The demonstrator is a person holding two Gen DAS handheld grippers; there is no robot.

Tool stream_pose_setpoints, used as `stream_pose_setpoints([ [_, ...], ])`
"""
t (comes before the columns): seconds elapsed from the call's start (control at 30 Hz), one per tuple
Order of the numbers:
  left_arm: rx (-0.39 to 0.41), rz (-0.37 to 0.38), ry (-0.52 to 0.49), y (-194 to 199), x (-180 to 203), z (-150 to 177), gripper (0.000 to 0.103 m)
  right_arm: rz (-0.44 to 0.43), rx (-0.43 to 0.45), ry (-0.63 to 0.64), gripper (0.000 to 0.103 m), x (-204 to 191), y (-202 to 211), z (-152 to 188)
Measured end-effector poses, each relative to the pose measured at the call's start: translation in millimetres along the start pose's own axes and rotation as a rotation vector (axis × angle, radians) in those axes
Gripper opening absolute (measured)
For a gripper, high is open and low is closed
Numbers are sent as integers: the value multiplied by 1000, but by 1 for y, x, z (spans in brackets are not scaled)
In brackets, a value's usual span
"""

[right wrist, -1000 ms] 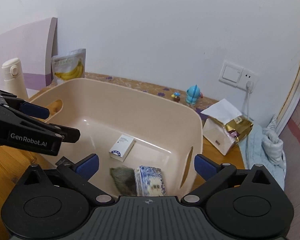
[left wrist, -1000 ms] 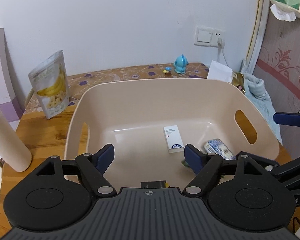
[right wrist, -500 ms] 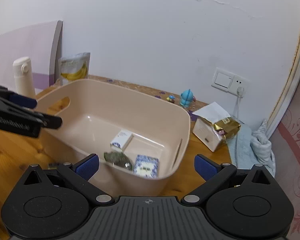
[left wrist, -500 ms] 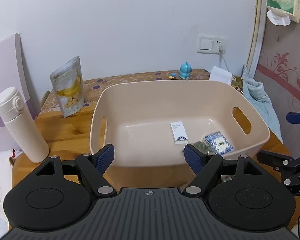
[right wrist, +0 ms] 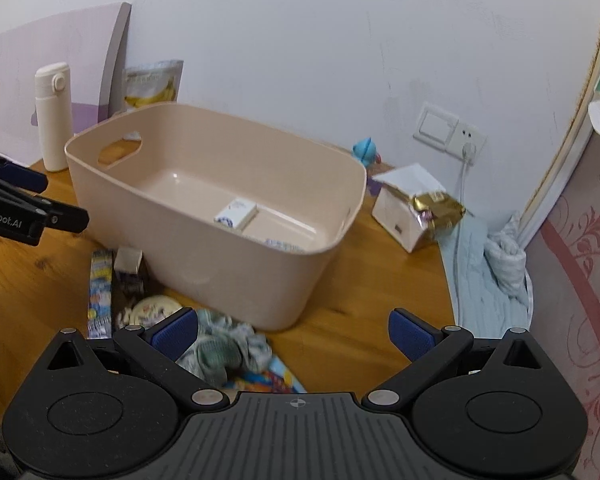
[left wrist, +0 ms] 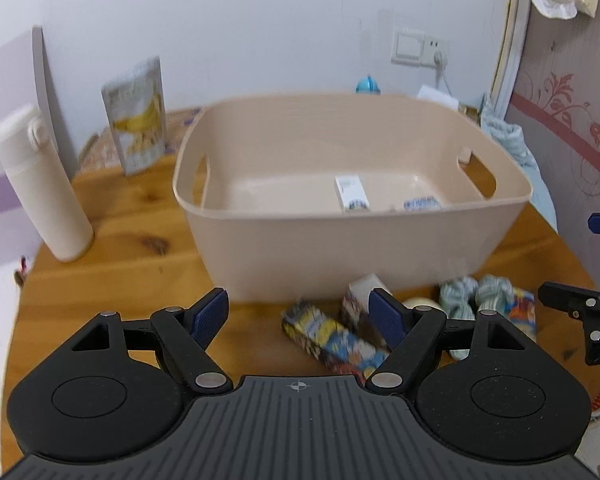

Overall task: Organize objects
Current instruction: 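Move both tools back toward the cartoon snack box and colourful tissue pack, then grasp the cartoon snack box with the left tool while the right tool grasps the colourful tissue pack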

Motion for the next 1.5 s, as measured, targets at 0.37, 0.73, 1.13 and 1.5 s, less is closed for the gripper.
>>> stream_pose_setpoints([
  [0.37,-104,-18,50,-34,6,29,79,-45,-119,-31,103,-7,-28,40],
  [0.73,-150,-37,129,-55,3,30,79,-105,-179,-25,103,-13,-53,61],
  [1.13,-186,-44,170,-62,-7,36,78,-154,-164,-38,103,-13,-72,61],
  [1.5,-172,-50,165,-53,-13,40,49,-194,-120,-82,100,-10,-77,62],
])
Point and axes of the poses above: each gripper's, at about its wrist camera, not at the fingertips, and y roughly against the way its jaws point, x to its right, z to its underside, the point moved 6 cm from there along -y, roughly the way its jaws point, and after that the axes turned 10 degrees about y, right-handed, at the moved point
